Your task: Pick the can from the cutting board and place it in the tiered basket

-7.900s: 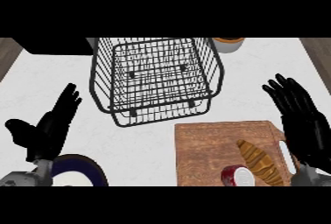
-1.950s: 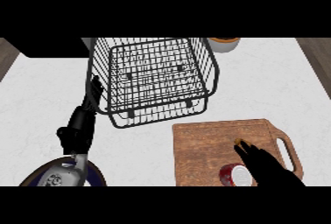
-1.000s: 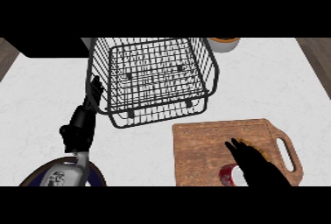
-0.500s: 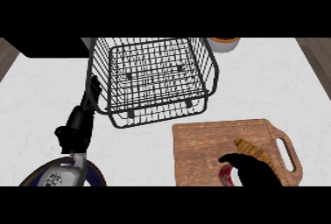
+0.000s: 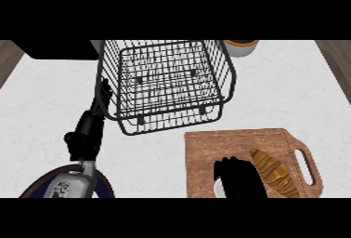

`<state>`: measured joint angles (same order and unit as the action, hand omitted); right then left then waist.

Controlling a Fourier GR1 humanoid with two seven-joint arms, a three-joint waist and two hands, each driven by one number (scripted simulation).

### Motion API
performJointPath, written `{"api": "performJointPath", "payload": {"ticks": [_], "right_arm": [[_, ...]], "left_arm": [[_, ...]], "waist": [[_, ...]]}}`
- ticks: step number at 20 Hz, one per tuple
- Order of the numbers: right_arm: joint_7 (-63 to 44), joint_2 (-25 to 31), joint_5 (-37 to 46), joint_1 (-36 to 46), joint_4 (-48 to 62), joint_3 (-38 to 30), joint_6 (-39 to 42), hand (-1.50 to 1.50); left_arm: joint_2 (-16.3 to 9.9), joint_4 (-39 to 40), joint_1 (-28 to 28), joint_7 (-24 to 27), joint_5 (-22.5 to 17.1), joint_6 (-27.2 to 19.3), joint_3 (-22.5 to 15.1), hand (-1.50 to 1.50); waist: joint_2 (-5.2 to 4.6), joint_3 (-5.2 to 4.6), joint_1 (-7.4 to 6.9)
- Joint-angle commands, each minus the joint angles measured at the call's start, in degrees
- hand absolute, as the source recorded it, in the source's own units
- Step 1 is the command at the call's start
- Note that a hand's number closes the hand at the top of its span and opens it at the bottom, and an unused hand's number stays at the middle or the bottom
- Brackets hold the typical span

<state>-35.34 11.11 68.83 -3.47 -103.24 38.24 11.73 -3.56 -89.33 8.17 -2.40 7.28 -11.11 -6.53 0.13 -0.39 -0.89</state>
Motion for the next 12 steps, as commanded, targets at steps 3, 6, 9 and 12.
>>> {"api": "performJointPath", "payload": {"ticks": [3,6,9,12], "right_arm": [[-15.3,-10.8,5.9,10.7,12.3,10.4,13.0,1.5],[-25.2,-10.9,0.6,15.4,15.7,15.7,11.0,1.5],[-32.3,-11.0,-2.8,22.3,14.8,16.3,10.9,1.5],[-38.1,-11.0,-4.4,25.3,13.7,19.0,9.1,1.5]], "left_arm": [[0.7,0.8,1.4,0.1,0.5,1.1,-2.0,0.0],[1.5,1.7,2.3,-0.7,0.8,0.1,-1.6,0.0],[0.8,0.0,1.0,-0.3,1.2,0.3,-2.0,0.0],[0.4,1.0,0.4,0.4,-0.3,1.5,-1.1,0.0]], "waist": [[-0.92,0.08,-3.32],[-0.71,0.32,-2.55],[-0.34,0.33,-3.24],[-0.21,0.28,-2.58]]}}
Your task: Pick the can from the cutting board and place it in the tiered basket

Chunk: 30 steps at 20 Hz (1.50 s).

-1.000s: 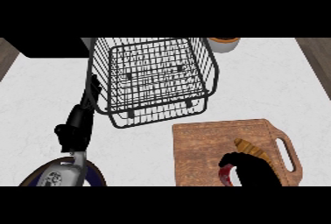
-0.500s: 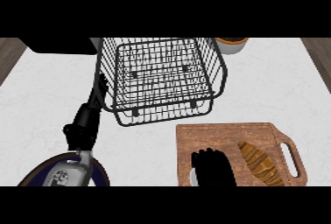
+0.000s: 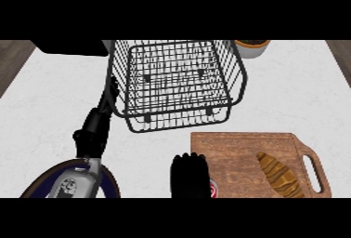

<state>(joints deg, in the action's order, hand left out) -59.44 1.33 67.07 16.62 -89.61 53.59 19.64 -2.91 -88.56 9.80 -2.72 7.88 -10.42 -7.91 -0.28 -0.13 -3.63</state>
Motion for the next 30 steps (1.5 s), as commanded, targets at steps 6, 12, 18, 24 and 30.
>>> {"api": "performJointPath", "payload": {"ticks": [6,12,18,24,30], "right_arm": [[-19.4,-1.3,-3.1,16.0,-6.3,0.0,2.6,1.5],[-21.5,-1.3,-7.0,26.7,-11.2,-6.7,7.3,1.5],[-23.4,-1.2,-12.0,35.0,-10.2,-13.7,9.2,1.5],[-23.6,-1.3,-20.0,43.7,-4.8,-22.6,0.0,1.5],[-25.1,-1.3,-22.2,52.1,4.3,-23.5,-3.2,1.5]], "left_arm": [[0.0,1.9,-0.2,1.0,0.6,-0.7,0.6,0.0],[-0.2,1.6,0.5,-0.8,0.1,-0.3,1.1,0.0],[-0.1,1.8,-0.7,0.4,-0.2,-0.2,1.2,0.0],[0.3,1.4,1.5,-0.8,0.5,-0.3,0.6,0.0],[0.6,1.0,1.3,-1.0,0.6,-0.3,0.3,0.0]], "waist": [[0.64,-0.05,1.27],[1.23,-0.15,1.41],[1.28,-0.22,1.52],[0.64,-0.12,0.4],[0.57,-0.08,0.66]]}}
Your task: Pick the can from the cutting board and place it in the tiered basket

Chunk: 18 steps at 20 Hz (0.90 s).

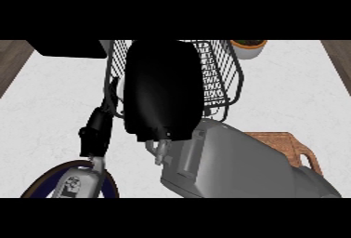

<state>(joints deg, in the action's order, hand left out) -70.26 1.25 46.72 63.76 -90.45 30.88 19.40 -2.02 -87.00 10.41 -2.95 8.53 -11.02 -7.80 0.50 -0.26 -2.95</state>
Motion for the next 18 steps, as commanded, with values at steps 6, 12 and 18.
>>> {"api": "performJointPath", "payload": {"ticks": [6,12,18], "right_arm": [[-10.9,-1.2,-1.2,13.0,17.7,-4.0,-2.1,1.5],[-0.9,-1.2,3.2,12.8,27.4,-6.2,-4.8,1.5],[-3.0,-1.2,0.8,10.4,31.1,-10.0,-13.1,1.5]], "left_arm": [[0.9,0.3,-0.2,0.6,0.9,-1.1,-0.4,0.0],[0.2,-2.5,-2.9,1.0,0.8,-1.0,0.0,0.0],[-0.3,-0.2,-0.6,1.3,-0.1,-0.2,1.5,0.0]], "waist": [[-0.46,0.08,0.66],[-0.56,0.2,1.72],[-0.78,0.19,1.55]]}}
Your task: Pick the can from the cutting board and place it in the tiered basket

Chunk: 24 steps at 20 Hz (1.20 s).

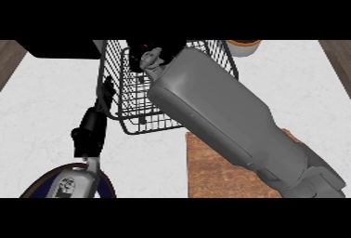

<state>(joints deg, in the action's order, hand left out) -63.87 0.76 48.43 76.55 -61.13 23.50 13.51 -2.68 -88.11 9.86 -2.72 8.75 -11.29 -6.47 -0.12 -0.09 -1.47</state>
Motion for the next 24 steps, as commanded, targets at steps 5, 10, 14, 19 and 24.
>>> {"api": "performJointPath", "payload": {"ticks": [5,10,14,19,24], "right_arm": [[-6.1,-0.7,-4.7,-3.5,2.9,-6.6,-14.5,-1.5],[-5.4,-0.7,-4.0,-4.8,-2.6,-9.3,-22.3,-1.5],[-6.3,-0.7,1.6,-5.5,-5.4,-13.4,-30.7,-1.5],[-10.7,0.8,5.3,-10.7,-13.4,-18.4,-28.6,-1.5],[-7.9,2.9,3.2,-23.5,-29.9,-23.8,-27.1,-1.5]], "left_arm": [[0.5,-0.9,-1.9,0.5,0.7,-0.1,-1.1,0.0],[0.7,-0.9,-3.6,1.1,0.1,-0.1,-0.7,0.0],[-0.6,0.8,-1.3,0.9,-0.8,0.4,1.6,0.0],[-0.2,0.2,-3.0,2.0,-0.5,-1.0,2.2,0.0],[-1.1,-4.3,-4.4,-2.2,0.1,-1.0,1.7,0.0]], "waist": [[-0.08,0.06,-0.56],[0.36,0.11,0.43],[0.44,0.1,1.58],[0.88,0.13,3.2],[1.81,0.35,5.21]]}}
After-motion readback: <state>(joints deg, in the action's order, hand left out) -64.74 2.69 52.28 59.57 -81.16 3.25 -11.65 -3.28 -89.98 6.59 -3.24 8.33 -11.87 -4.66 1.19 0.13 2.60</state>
